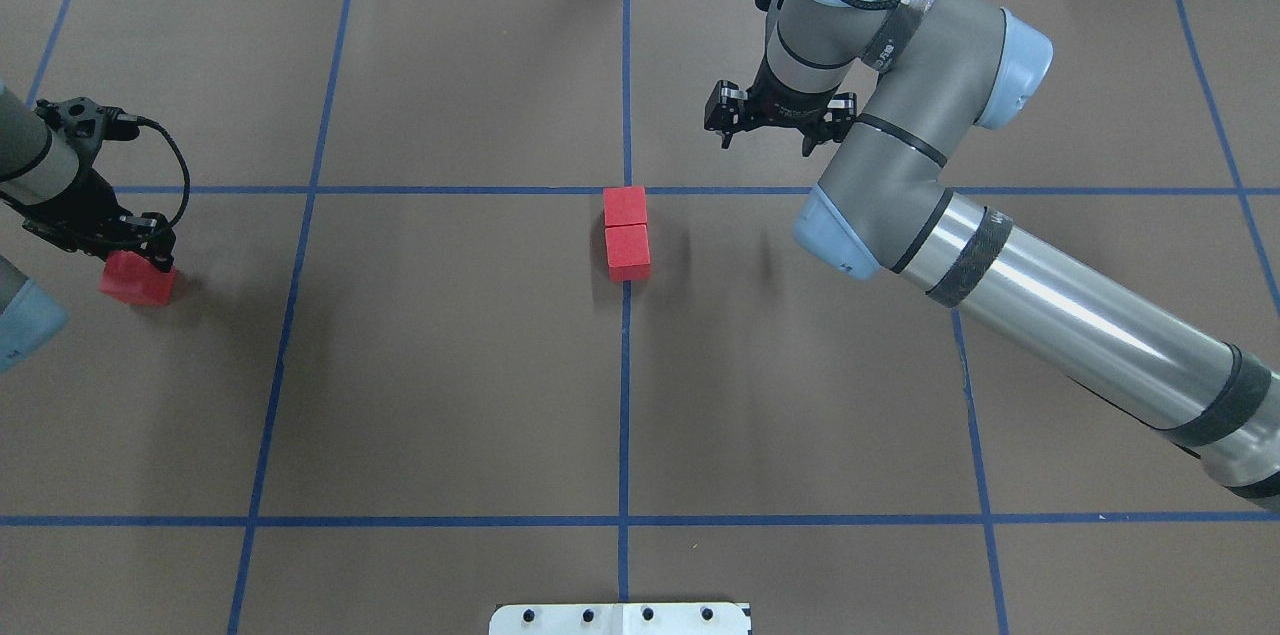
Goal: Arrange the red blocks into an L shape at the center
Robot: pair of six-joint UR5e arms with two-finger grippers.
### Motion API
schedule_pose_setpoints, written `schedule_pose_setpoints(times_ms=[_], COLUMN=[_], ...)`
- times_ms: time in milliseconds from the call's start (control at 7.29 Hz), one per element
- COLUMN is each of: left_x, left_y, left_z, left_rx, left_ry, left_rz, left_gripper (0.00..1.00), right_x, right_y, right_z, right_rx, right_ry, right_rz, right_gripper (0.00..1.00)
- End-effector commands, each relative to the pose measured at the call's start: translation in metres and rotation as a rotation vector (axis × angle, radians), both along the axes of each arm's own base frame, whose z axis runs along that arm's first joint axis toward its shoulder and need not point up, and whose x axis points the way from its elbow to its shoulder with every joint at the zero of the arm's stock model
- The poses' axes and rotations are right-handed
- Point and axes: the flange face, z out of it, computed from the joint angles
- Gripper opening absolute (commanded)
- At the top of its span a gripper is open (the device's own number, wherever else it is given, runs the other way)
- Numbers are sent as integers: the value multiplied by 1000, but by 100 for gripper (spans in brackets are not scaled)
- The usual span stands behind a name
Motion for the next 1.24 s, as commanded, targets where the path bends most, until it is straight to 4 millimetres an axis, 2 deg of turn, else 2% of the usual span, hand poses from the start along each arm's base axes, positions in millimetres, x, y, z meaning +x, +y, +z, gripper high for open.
schedule_pose_setpoints(times_ms=[0, 137, 275, 412, 549, 686, 824, 961, 1098], left_x=[-5, -5, -11, -9, -1, 9, 30, 47, 84], left_y=[0, -15, -45, -63, -71, -78, -80, -99, -116], left_z=[-36, -78, -137, -181, -211, -230, -233, -232, -242], left_rx=[3, -68, -132, -194, -328, -470, -503, -597, -729], left_ry=[13, -30, -67, -94, -103, -101, -54, -15, 2], left_rz=[-8, -28, -67, -109, -281, -475, -551, -679, -808], left_gripper=[0, 0, 0, 0, 0, 0, 0, 0, 0], right_x=[5, 17, 33, 48, 70, 100, 130, 153, 204], right_y=[-4, -13, -23, -32, -45, -56, -66, -73, -88], right_z=[0, 0, 2, 7, 20, 41, 64, 80, 95], right_rx=[-2, -5, -9, 6, 29, 42, 58, 79, 65], right_ry=[2, 0, 0, 6, 26, 33, 44, 60, 32], right_rz=[7, 22, 44, 44, 40, 13, -9, -21, -13], right_gripper=[99, 99, 99, 99, 99, 99, 99, 99, 99])
